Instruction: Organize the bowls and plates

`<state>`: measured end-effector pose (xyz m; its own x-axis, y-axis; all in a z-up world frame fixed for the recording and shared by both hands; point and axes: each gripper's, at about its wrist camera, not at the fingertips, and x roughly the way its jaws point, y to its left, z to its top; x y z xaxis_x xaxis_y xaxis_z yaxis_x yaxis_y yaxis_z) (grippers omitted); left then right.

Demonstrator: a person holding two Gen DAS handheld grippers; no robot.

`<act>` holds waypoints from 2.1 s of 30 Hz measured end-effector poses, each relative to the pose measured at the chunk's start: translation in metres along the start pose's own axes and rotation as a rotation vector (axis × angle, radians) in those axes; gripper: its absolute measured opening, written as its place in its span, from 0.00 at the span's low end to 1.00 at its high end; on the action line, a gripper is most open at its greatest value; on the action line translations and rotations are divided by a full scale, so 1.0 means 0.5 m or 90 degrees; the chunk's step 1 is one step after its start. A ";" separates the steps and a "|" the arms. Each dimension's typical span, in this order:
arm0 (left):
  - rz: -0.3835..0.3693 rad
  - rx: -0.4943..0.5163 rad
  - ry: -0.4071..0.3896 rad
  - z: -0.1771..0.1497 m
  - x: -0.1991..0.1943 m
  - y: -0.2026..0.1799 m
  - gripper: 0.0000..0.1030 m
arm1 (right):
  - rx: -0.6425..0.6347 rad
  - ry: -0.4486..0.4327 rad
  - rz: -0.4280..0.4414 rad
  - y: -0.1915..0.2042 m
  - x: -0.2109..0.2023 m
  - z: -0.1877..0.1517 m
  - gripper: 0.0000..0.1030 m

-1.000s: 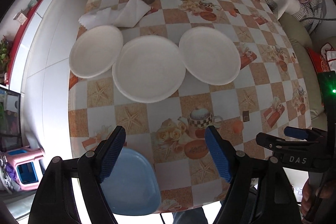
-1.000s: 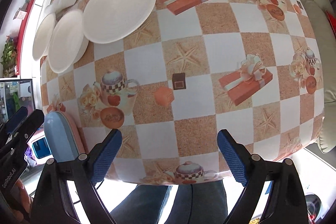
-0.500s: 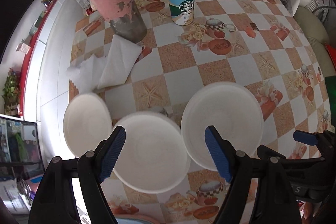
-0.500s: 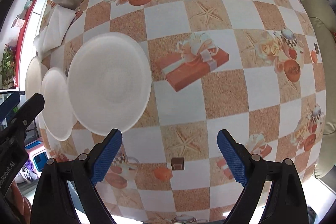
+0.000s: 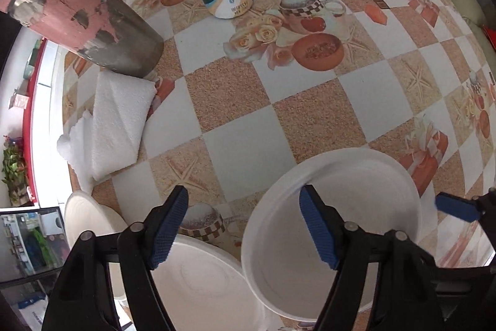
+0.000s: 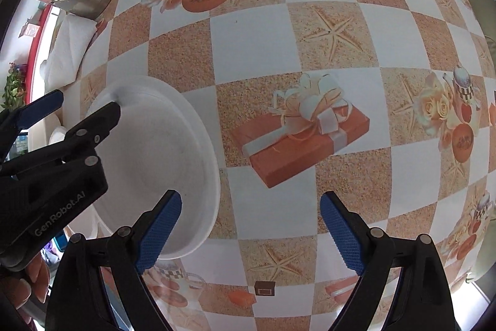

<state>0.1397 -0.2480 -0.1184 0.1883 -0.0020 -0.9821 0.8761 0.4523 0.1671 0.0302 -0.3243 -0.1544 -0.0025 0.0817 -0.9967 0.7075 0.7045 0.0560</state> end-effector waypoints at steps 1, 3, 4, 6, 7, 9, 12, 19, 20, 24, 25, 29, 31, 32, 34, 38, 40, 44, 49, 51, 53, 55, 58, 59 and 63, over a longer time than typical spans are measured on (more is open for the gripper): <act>-0.010 0.001 0.009 0.002 0.005 -0.002 0.61 | -0.001 0.000 0.003 0.004 0.002 0.001 0.68; -0.022 0.012 0.030 0.003 0.016 -0.013 0.47 | 0.006 0.005 0.022 0.016 0.011 0.022 0.52; -0.026 0.020 0.038 0.003 0.020 -0.020 0.38 | 0.007 0.007 0.035 0.024 0.016 0.025 0.46; -0.018 0.036 0.046 0.002 0.025 -0.036 0.35 | 0.001 0.009 0.060 0.042 0.021 0.030 0.28; -0.012 0.041 0.047 0.001 0.025 -0.042 0.35 | -0.002 0.012 0.067 0.049 0.024 0.033 0.24; -0.012 0.042 0.051 -0.003 0.024 -0.054 0.34 | 0.002 0.015 0.072 0.050 0.027 0.038 0.17; -0.017 0.049 0.055 -0.019 0.018 -0.086 0.34 | 0.000 0.015 0.070 0.035 0.028 0.034 0.17; -0.037 0.083 0.053 -0.085 -0.003 -0.199 0.34 | -0.028 0.024 0.029 -0.017 0.038 -0.022 0.17; -0.044 0.085 0.054 -0.096 -0.007 -0.215 0.34 | -0.027 0.026 0.027 -0.026 0.039 -0.036 0.17; -0.066 0.103 0.060 -0.142 -0.020 -0.283 0.34 | -0.024 0.035 0.006 -0.054 0.044 -0.087 0.17; -0.069 0.110 0.060 -0.154 -0.023 -0.300 0.34 | -0.020 0.038 0.001 -0.062 0.046 -0.100 0.17; -0.087 0.133 0.068 -0.193 -0.032 -0.364 0.35 | 0.004 0.052 -0.018 -0.096 0.055 -0.150 0.17; -0.095 0.148 0.067 -0.208 -0.040 -0.393 0.38 | 0.015 0.056 -0.025 -0.111 0.059 -0.171 0.17; -0.102 0.151 0.069 -0.212 -0.041 -0.403 0.38 | 0.021 0.059 -0.030 -0.119 0.059 -0.180 0.18; -0.110 0.159 0.070 -0.226 -0.045 -0.426 0.38 | 0.028 0.061 -0.039 -0.125 0.062 -0.195 0.18; -0.115 0.179 0.065 -0.242 -0.053 -0.453 0.38 | 0.044 0.064 -0.050 -0.128 0.071 -0.212 0.18; -0.112 0.186 0.057 -0.250 -0.058 -0.462 0.42 | 0.051 0.062 -0.053 -0.124 0.079 -0.208 0.18; -0.101 0.172 0.036 -0.298 -0.079 -0.439 0.73 | 0.051 0.046 -0.046 -0.127 0.078 -0.211 0.18; -0.108 0.159 0.007 -0.327 -0.101 -0.368 0.79 | 0.063 0.027 -0.074 -0.133 0.071 -0.226 0.25; -0.112 0.155 0.010 -0.344 -0.106 -0.344 0.79 | 0.072 0.012 -0.093 -0.153 0.060 -0.216 0.78; -0.121 0.149 0.011 -0.366 -0.113 -0.316 0.79 | 0.073 -0.017 -0.097 -0.153 0.041 -0.212 0.80; -0.131 0.142 0.010 -0.381 -0.122 -0.256 0.79 | 0.072 -0.026 -0.111 -0.152 0.027 -0.207 0.80; -0.157 0.131 0.009 -0.423 -0.138 -0.213 0.79 | 0.085 -0.039 -0.109 -0.158 -0.001 -0.204 0.80; -0.164 0.130 0.009 -0.441 -0.147 -0.198 0.79 | 0.088 -0.042 -0.106 -0.156 -0.008 -0.200 0.80; -0.156 0.103 -0.009 -0.462 -0.191 -0.172 0.79 | 0.082 -0.056 -0.099 -0.144 -0.049 -0.198 0.80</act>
<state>-0.0561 -0.0807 -0.0588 -0.0321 -0.1057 -0.9939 0.9556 0.2883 -0.0615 -0.0909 -0.3073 -0.1279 -0.0607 -0.0862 -0.9944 0.7875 0.6080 -0.1008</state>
